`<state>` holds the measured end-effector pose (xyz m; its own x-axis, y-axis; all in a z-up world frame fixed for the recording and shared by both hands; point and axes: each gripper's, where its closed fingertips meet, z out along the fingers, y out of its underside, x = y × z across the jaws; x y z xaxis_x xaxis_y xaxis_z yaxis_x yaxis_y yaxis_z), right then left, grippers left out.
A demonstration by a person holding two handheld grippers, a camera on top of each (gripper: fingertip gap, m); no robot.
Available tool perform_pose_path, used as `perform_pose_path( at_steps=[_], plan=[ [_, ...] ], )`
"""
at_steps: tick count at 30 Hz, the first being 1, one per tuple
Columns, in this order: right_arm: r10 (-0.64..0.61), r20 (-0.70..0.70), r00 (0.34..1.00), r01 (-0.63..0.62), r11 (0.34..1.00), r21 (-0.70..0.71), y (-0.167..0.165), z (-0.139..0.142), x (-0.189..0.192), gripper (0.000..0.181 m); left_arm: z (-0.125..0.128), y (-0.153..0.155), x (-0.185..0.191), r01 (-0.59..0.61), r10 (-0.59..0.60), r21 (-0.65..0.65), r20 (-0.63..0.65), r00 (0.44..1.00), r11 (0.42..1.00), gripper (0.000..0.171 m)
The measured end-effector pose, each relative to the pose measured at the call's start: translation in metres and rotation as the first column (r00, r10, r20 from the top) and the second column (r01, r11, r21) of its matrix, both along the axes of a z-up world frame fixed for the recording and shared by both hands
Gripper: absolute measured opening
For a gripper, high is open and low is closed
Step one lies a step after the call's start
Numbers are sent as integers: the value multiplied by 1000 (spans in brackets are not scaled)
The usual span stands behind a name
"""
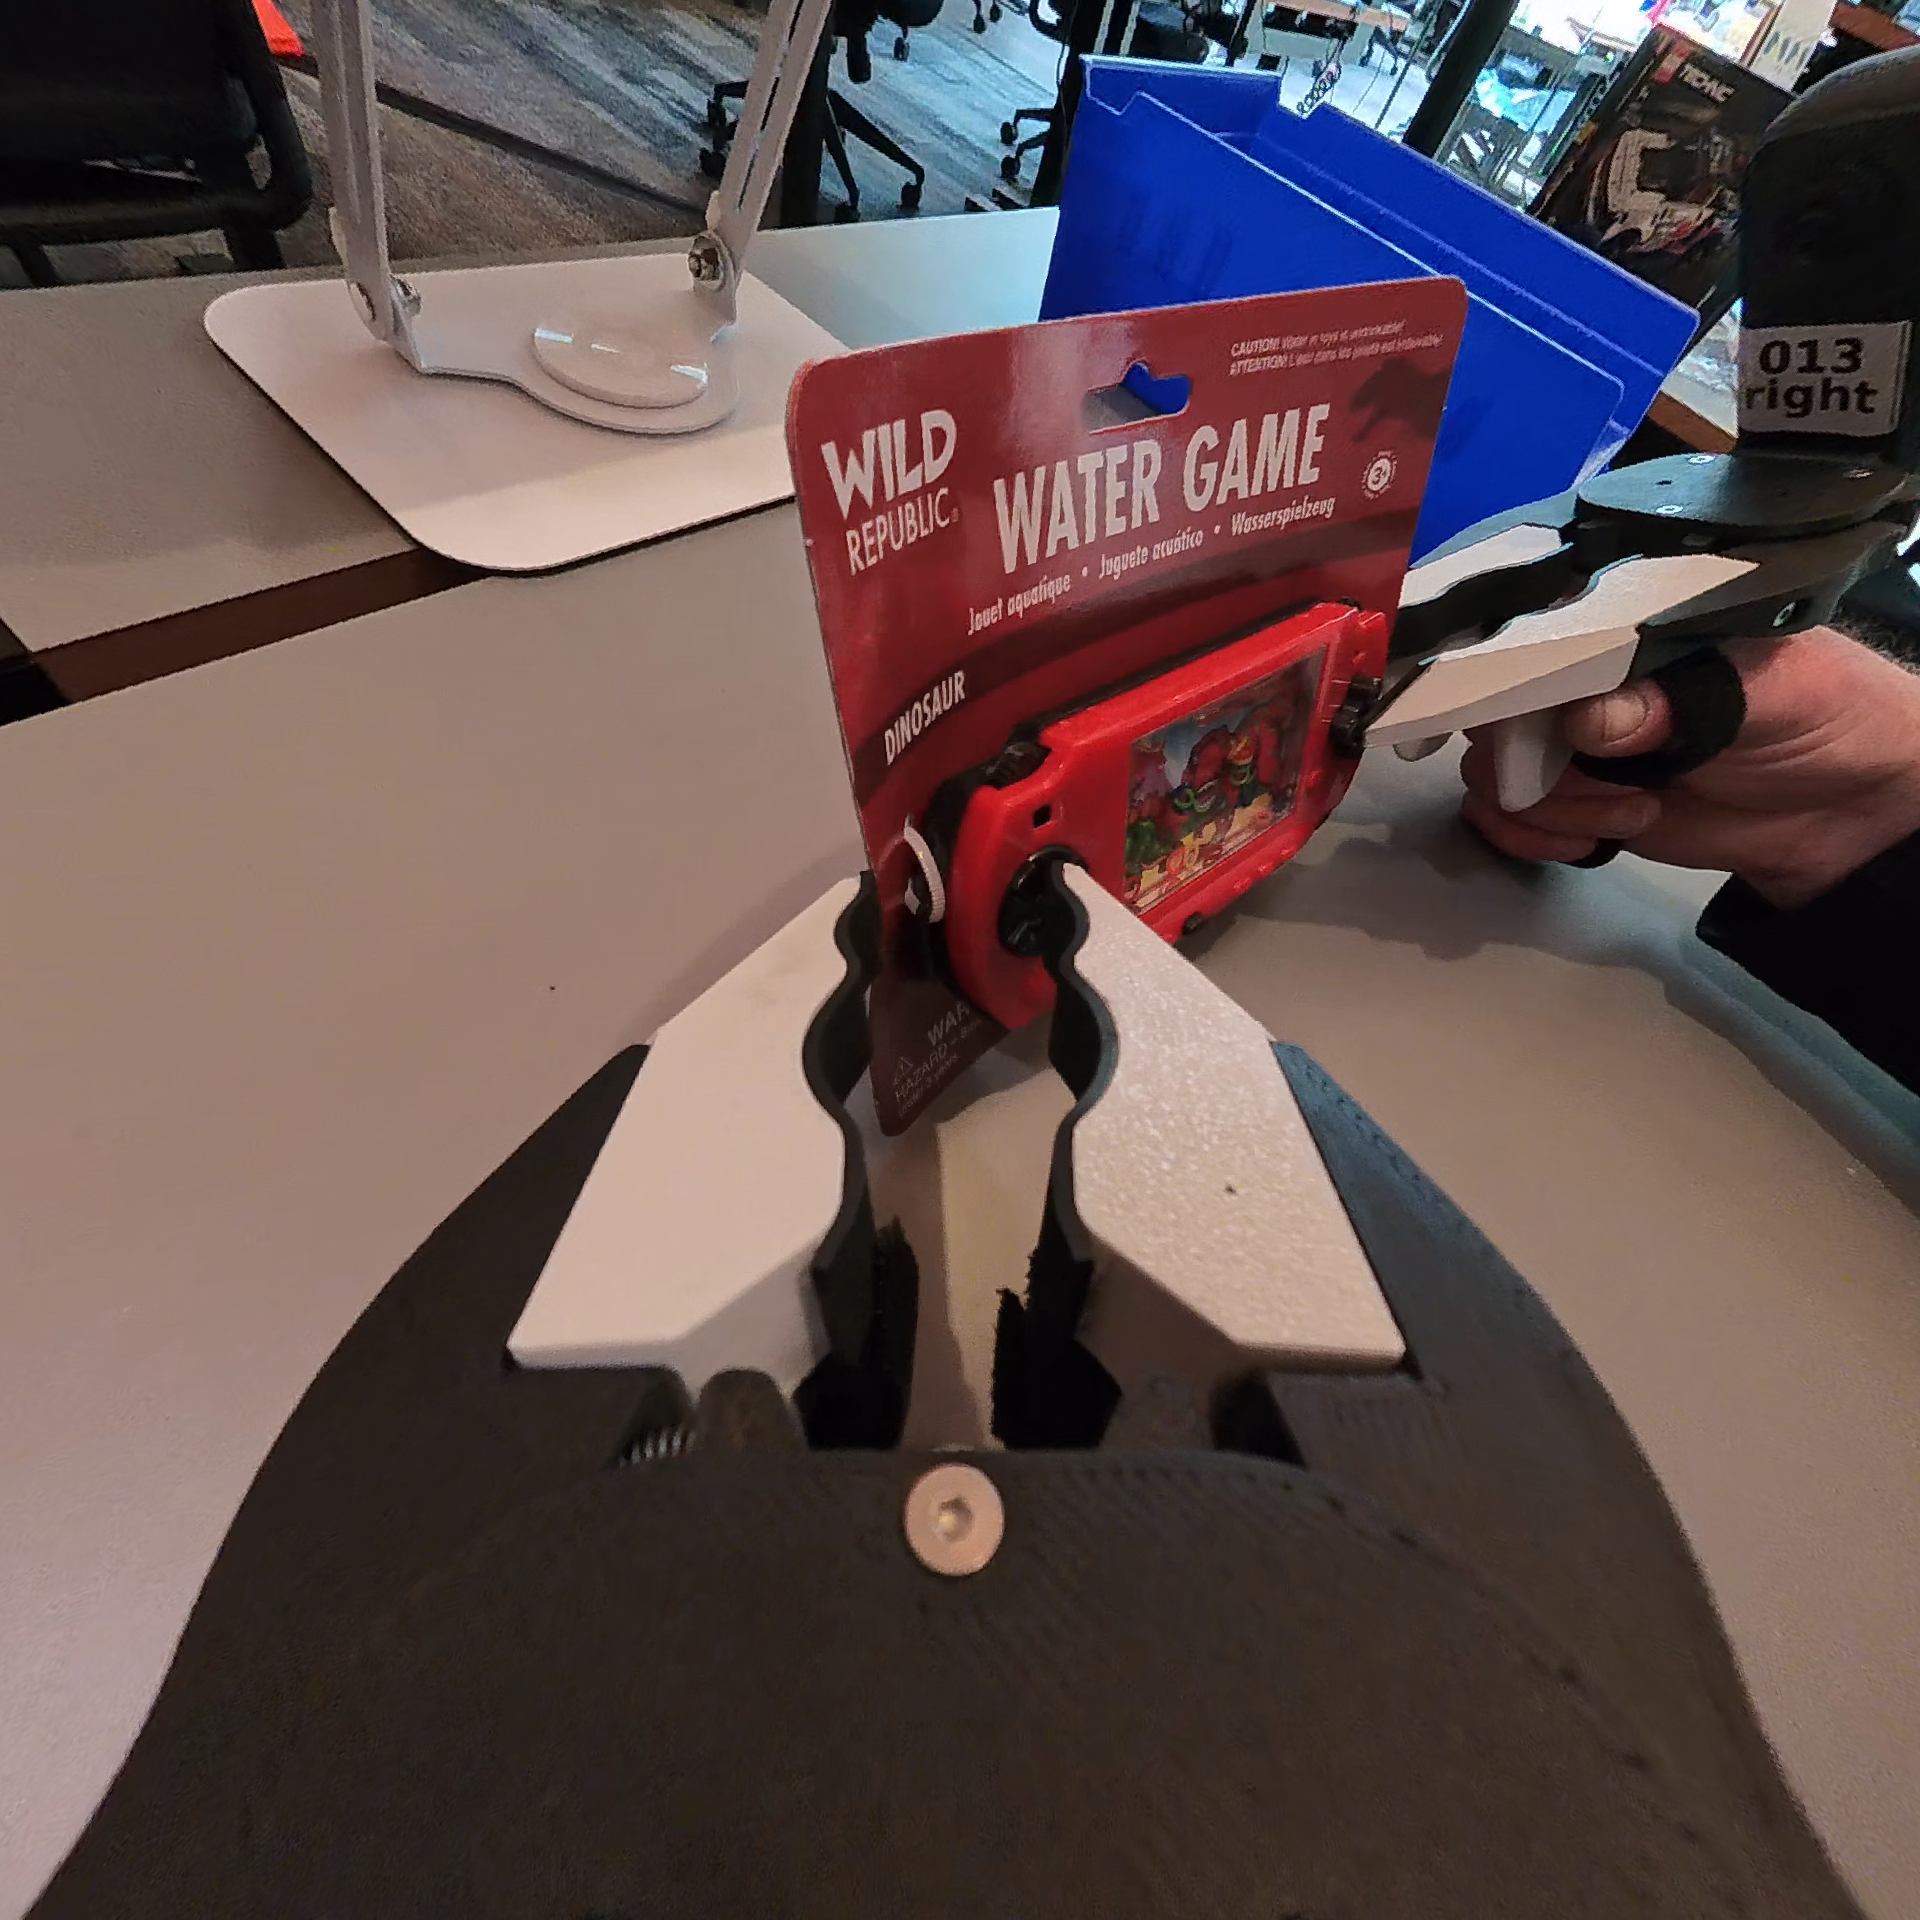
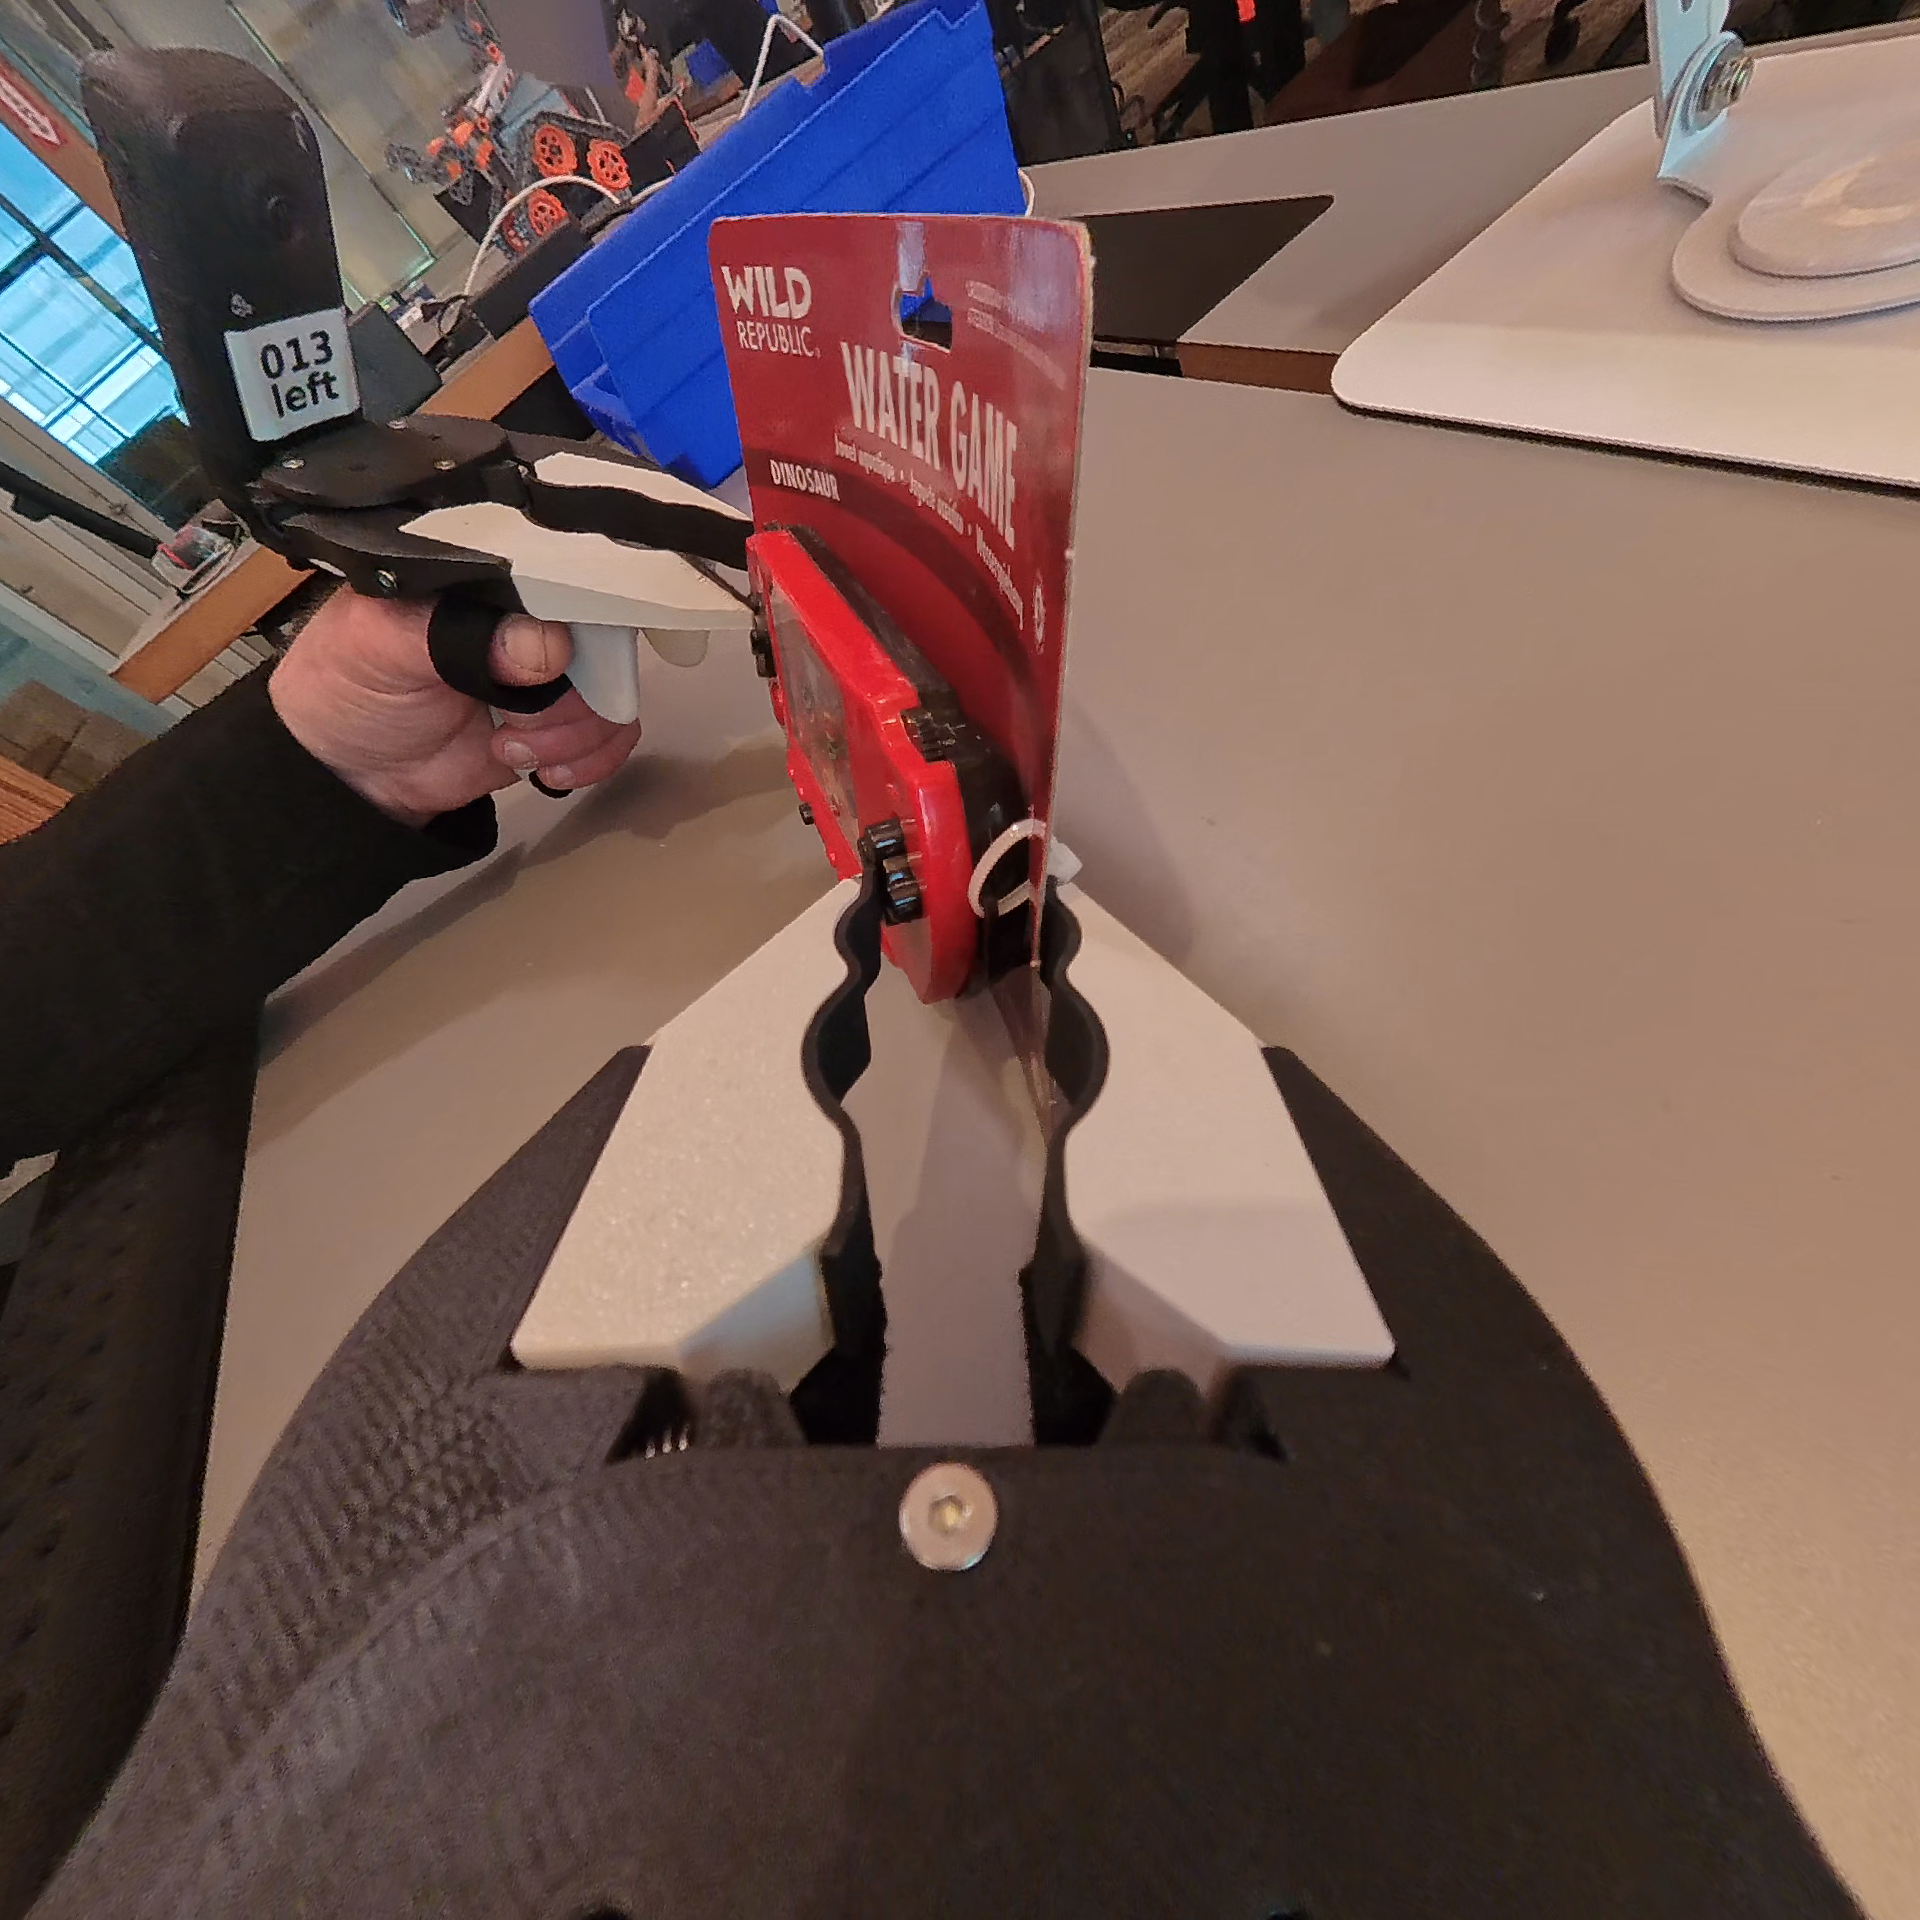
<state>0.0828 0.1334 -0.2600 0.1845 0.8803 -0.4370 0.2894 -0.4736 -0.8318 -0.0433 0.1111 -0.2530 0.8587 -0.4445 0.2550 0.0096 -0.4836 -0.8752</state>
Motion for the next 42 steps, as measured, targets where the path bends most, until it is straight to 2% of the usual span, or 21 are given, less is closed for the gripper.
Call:
perform_pose_path(
  at_steps=[8, 11, 14, 21, 34, 42],
  plan=[
    [-29, 23, 999, 28, 998, 61, 6, 3, 3, 39, 6, -8, 5, 45, -39, 115, -50, 998, 992, 36],
    [-22, 30, 999, 18, 993, 114, 7, 7, 4, 36, 8, -8, 6, 60, -47, 154, -90, 995, 986, 37],
    [0, 91, 996, -13, 989, 144, 7, -3, 4, 34, -1, -9, 6, 86, -64, 155, -142, 988, 984, 38],
    [19, 81, 997, -27, 994, 103, 13, -4, -3, 29, -6, -1, 1, 106, -64, 162, -243, 968, 981, 51],
    [13, 91, 996, -18, 998, 61, 27, -3, -8, 24, -12, 17, -5, 73, -24, 170, -277, 961, 983, 45],
    [-8, 63, 998, 4, 999, 53, 30, -4, -9, 31, -12, 17, -5, 67, -19, 166, -276, 961, 984, 46]
  ],
)
